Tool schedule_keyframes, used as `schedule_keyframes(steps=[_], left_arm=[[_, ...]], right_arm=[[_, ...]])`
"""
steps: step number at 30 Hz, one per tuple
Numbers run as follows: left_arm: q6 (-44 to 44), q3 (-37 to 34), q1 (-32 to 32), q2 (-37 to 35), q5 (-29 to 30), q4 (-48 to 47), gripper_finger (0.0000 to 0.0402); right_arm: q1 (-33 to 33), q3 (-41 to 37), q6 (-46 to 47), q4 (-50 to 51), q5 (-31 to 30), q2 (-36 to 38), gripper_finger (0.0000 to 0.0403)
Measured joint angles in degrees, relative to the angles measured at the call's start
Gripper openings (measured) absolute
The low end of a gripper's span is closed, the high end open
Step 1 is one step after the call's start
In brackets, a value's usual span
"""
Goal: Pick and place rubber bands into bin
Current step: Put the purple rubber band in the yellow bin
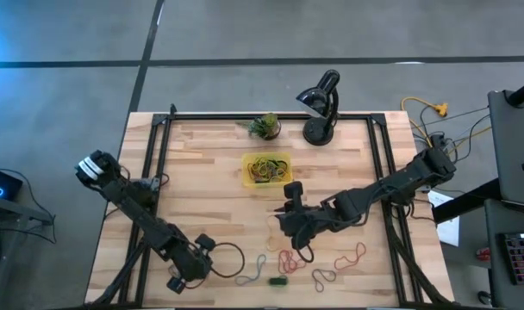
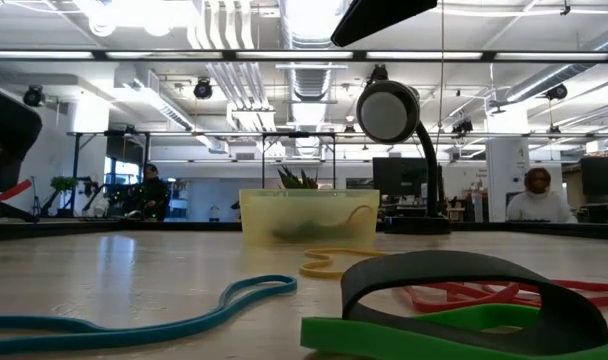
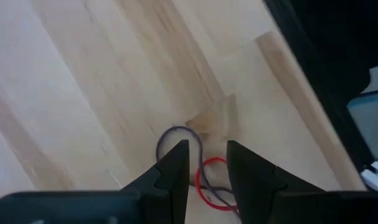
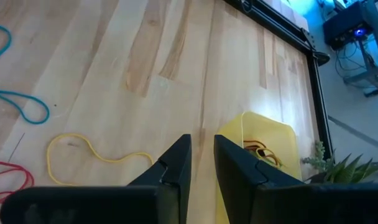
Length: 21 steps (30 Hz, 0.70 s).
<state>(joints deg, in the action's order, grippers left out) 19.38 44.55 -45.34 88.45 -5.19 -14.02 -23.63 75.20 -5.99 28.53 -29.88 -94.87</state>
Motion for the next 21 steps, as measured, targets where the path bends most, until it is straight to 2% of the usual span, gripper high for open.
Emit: schedule_keyframes(steps=[7, 21], left_arm=[[2.3, 0.86, -0.04, 0.49, 0.05, -2.89, 0.009], [4.09, 0.29, -0.17, 0.47, 0.18, -2.93, 0.009]], right_arm=[[0.01, 0.0, 0.03, 0.02, 0.01, 0.0, 0.0061], [0.01, -0.12, 0.03, 0.12, 0.05, 0.0, 0.0059]])
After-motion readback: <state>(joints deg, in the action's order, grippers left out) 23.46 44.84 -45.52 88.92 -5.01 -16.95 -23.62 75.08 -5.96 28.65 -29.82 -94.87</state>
